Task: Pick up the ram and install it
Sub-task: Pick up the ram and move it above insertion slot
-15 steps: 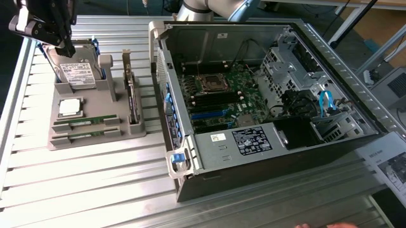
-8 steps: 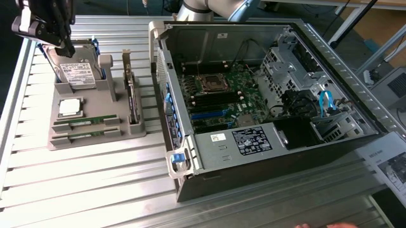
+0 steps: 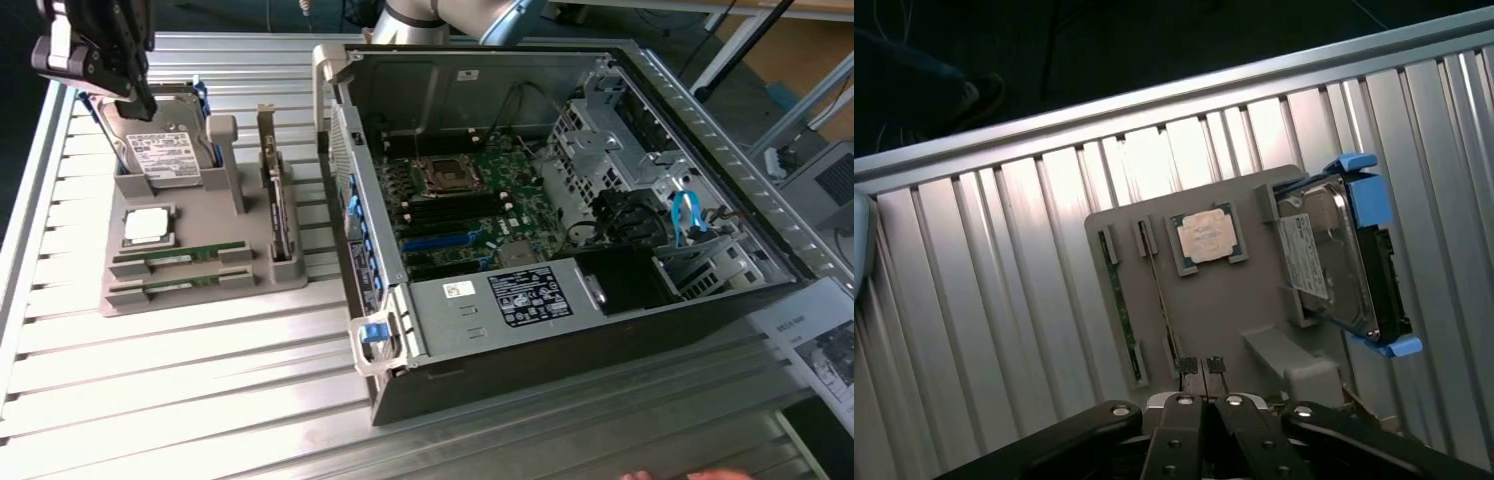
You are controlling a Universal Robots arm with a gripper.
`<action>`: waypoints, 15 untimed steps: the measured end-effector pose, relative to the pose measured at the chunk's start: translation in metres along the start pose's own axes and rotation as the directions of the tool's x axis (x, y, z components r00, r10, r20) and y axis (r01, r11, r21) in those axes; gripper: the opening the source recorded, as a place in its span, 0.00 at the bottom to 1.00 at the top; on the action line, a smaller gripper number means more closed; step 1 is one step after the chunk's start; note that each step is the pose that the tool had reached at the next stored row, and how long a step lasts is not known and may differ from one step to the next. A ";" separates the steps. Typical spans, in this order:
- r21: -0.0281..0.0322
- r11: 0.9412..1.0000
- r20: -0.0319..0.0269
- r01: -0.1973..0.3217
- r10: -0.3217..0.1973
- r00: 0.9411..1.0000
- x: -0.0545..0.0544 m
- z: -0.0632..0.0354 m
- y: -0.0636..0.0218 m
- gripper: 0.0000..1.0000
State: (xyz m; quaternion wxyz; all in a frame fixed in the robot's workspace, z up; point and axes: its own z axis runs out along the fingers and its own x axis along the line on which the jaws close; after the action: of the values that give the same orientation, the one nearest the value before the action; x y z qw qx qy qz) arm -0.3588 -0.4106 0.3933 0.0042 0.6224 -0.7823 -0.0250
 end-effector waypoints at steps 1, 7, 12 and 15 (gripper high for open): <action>0.000 1.000 0.000 0.008 -0.008 1.000 0.000 0.0000 0.0000 0.10; -0.001 0.999 -0.002 0.042 -0.042 0.999 0.000 0.0000 0.0000 0.10; -0.001 0.999 -0.002 0.042 -0.042 0.999 0.000 0.0000 0.0000 0.10; -0.001 0.999 -0.003 0.043 -0.043 0.999 0.000 0.0002 0.0000 0.10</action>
State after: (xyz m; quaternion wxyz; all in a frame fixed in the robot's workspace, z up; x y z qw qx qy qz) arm -0.3588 -0.4106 0.3931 0.0050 0.6390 -0.7688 -0.0245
